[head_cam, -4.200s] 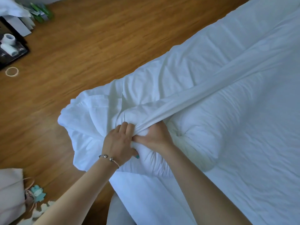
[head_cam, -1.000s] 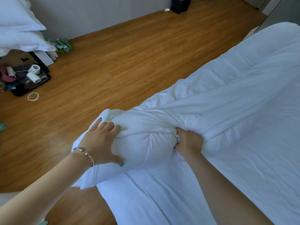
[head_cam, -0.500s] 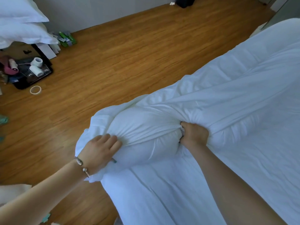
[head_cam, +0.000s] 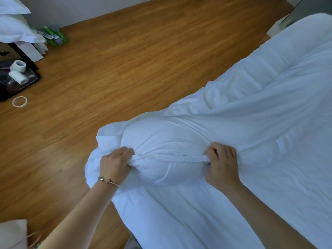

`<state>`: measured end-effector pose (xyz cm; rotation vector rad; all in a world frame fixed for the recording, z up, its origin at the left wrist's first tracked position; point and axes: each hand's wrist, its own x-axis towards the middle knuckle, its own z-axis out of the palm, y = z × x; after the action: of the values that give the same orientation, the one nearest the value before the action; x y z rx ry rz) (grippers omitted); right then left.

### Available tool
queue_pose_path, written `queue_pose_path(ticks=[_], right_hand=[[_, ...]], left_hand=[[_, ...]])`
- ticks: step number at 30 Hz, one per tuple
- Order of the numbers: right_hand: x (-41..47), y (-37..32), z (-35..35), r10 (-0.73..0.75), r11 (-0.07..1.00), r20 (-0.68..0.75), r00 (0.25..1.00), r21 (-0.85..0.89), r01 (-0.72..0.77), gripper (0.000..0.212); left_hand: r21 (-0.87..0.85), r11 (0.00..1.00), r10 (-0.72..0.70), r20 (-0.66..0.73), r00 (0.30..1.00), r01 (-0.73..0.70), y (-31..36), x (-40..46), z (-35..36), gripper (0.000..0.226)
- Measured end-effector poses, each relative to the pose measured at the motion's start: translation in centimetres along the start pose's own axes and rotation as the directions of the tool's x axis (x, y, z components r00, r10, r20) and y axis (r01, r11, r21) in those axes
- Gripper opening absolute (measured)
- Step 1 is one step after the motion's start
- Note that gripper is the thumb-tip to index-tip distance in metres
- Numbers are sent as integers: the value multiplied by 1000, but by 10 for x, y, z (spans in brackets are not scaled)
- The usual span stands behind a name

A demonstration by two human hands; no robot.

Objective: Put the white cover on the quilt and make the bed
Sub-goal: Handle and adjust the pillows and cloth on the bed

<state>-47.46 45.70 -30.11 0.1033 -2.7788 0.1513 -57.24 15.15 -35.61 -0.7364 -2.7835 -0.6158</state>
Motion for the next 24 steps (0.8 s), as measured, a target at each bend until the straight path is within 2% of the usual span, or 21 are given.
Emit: queue_pose_path(ticks=[4,7,8,10,12,14,15,17,19,20,22,24], right_hand=[[22,-51,-13,-165,982,94,982,111,155,58],[36,-99,11,-222,974,212,952,-1,227,78],[38,-108,23,-192,976,236,953,-58,211,76],[36,-111,39,-111,985,180,977,-111,132,59],[32,-103,47,-113,990,92,989,-79,121,50],[28,-95,49,-149,988,52,988,-31,150,53],[28,-93,48,-154,988,53,987,-13,155,54],[29,-93,48,-142,990,78,987,3,142,59],[30,-95,48,-129,992,84,988,15,128,63],[31,-95,48,-127,992,78,989,21,125,65],[33,-93,48,-127,992,65,990,26,126,69],[35,-92,49,-140,990,47,989,17,139,69]], left_hand=[[-67,998,-20,-6,1000,20,-5,8,5,22],[-39,998,-50,-13,999,50,-3,2,7,19],[-36,997,-75,-3,997,75,0,2,6,20],[-22,996,-82,7,997,82,4,-4,3,26],[19,1000,-6,11,1000,5,-1,-13,-7,33],[40,990,134,9,991,-134,-17,-17,-24,26],[28,977,211,23,977,-212,-28,-18,-32,33],[-32,932,363,122,924,-362,-56,-13,-48,61],[-86,872,484,298,823,-482,-80,2,-58,83],[-83,866,480,414,773,-493,-92,11,-62,91],[-3,885,359,642,677,-466,-111,34,-74,107],[71,831,341,718,607,-551,-128,39,-76,119]])
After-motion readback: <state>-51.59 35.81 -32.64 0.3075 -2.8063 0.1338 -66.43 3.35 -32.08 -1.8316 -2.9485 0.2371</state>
